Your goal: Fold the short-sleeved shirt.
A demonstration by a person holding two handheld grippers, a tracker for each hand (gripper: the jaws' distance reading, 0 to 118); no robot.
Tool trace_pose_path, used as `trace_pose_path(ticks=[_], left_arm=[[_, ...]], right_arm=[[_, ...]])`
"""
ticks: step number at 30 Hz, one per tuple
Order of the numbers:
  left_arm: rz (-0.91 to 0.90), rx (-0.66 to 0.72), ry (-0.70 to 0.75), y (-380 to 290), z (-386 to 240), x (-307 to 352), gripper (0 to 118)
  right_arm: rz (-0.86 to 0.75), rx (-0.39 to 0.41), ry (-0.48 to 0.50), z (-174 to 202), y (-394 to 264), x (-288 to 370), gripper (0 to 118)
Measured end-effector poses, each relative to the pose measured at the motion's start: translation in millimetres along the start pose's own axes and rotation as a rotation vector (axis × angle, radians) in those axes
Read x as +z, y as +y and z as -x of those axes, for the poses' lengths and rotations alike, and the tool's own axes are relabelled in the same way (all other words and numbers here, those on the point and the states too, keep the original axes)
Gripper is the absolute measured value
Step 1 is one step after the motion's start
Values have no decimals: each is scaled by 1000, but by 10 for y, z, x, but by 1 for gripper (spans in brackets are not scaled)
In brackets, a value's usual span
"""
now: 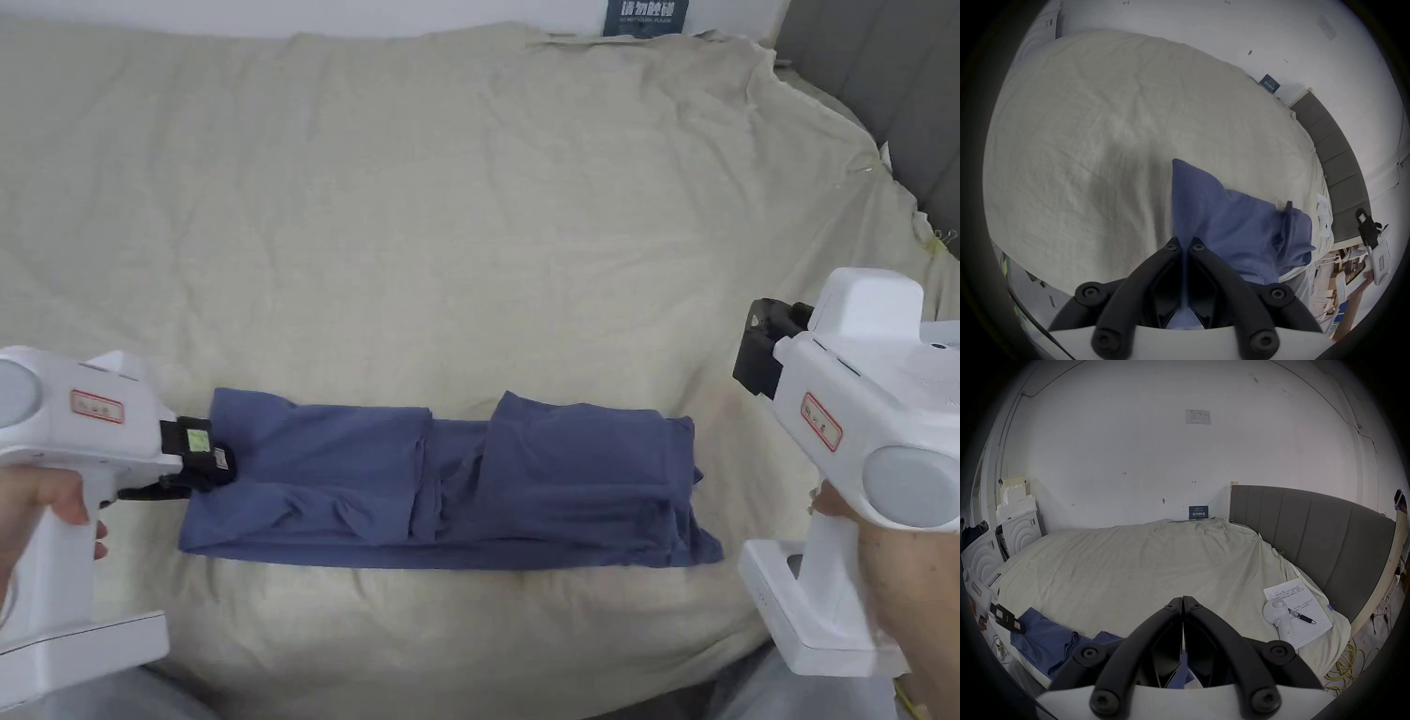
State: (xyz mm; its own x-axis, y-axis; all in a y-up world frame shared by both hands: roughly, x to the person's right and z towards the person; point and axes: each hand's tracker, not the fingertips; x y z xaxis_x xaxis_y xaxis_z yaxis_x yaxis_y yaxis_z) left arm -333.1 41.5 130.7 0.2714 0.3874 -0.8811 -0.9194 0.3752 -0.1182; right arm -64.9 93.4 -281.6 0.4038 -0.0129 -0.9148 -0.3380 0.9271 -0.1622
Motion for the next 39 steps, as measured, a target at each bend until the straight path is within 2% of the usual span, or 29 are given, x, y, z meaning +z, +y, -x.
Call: trace_pose_path(ticks=[1, 3, 7, 10, 17, 23, 28, 35, 38, 39], left_arm=[[-12, -11, 10, 31, 6, 59, 0], [-52, -59, 130, 73, 42, 173, 0], [-109, -25, 285, 159, 208, 343, 0], [-149, -94, 353, 112, 87, 461, 0], [-184, -251, 140, -280, -877, 769, 0], [-124, -437, 60, -460, -1601, 410, 0], [-40, -585, 45, -684, -2142, -62, 0], [108, -657, 89, -924, -2690, -861, 0], [140, -647, 136, -1019, -2799, -1124, 0], [140, -659, 148, -1042, -2786, -1162, 5]], right_arm=[[-7, 2, -2, -5, 13, 12, 0], [-17, 0, -2, -4, 33, 26, 0], [-32, -4, 3, -4, 68, 42, 0], [-34, -5, 7, 4, 78, 36, 0], [-38, -6, 20, 20, 84, 42, 0], [-30, -26, 0, -90, 37, 115, 0], [-30, -37, -27, -220, -2, 195, 0], [-21, -63, -73, -387, -87, 277, 0], [-11, -64, -87, -438, -119, 294, 0], [-9, -65, -91, -452, -127, 297, 0]])
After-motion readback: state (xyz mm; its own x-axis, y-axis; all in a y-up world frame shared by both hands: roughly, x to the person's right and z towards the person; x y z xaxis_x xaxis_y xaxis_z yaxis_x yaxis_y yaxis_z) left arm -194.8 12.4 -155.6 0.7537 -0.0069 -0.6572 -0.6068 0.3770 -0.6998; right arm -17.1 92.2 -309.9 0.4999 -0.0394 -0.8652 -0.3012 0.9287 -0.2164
